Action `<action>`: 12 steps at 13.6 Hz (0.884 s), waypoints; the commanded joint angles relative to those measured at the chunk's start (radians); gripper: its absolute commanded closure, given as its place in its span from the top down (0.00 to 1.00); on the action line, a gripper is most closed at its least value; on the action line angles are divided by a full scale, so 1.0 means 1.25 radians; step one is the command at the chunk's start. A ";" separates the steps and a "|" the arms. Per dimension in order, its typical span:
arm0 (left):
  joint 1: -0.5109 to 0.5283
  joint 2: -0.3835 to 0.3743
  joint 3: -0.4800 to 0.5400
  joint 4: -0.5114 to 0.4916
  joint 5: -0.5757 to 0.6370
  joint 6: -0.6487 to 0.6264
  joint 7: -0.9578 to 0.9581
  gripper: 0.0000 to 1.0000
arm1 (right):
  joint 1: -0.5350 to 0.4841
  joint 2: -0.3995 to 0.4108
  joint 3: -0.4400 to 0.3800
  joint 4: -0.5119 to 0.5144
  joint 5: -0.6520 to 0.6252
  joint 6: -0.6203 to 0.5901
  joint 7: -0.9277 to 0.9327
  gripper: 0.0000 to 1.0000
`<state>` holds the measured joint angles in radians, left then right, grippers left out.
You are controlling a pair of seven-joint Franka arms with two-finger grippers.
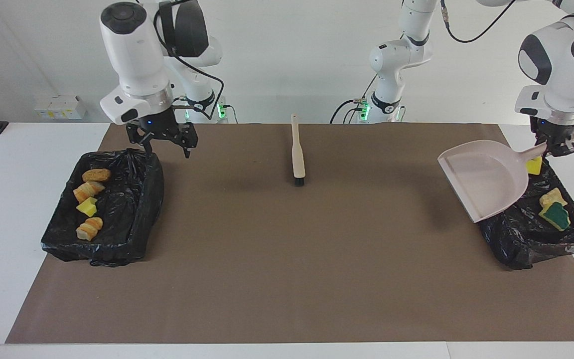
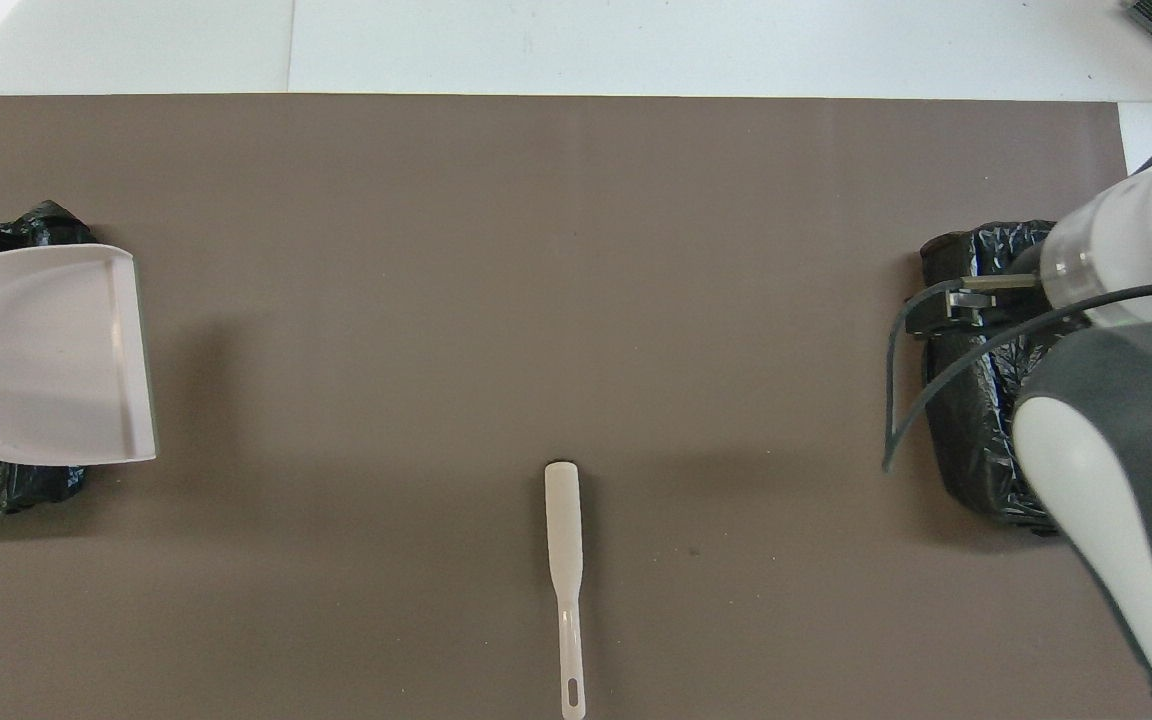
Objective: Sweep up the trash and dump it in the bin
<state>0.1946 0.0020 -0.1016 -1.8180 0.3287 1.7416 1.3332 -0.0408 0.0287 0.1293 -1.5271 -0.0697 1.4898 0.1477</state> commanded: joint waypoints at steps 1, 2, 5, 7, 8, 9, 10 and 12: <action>-0.090 -0.037 0.011 -0.087 -0.030 0.045 -0.199 0.00 | -0.032 -0.004 0.006 0.046 0.019 -0.060 -0.025 1.00; -0.115 -0.036 0.011 -0.100 -0.038 0.061 -0.274 0.00 | -0.035 -0.015 0.002 0.042 0.023 -0.059 -0.024 1.00; -0.179 -0.026 0.011 -0.132 -0.104 0.121 -0.461 0.00 | -0.036 -0.038 -0.024 0.022 0.033 -0.051 -0.024 1.00; -0.246 0.009 0.011 -0.134 -0.121 0.142 -0.593 0.00 | -0.046 -0.036 -0.025 0.024 0.040 -0.051 -0.027 1.00; -0.280 0.026 0.011 -0.134 -0.122 0.159 -0.679 0.00 | -0.048 -0.040 -0.027 0.026 0.037 -0.051 -0.033 1.00; -0.316 0.047 0.011 -0.134 -0.130 0.196 -0.787 0.00 | -0.058 -0.041 -0.048 0.029 0.039 -0.059 -0.058 1.00; -0.352 0.062 0.011 -0.134 -0.155 0.223 -0.882 0.00 | -0.063 -0.043 -0.068 0.039 0.041 -0.066 -0.098 1.00; -0.413 0.084 0.011 -0.132 -0.193 0.272 -1.011 0.00 | -0.064 -0.049 -0.078 0.040 0.031 -0.087 -0.144 1.00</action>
<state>-0.2534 0.0936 -0.1086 -1.9780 0.1262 2.0253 0.1977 -0.1028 -0.0138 0.0381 -1.4806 -0.0447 1.4112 0.0325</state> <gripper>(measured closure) 0.687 0.000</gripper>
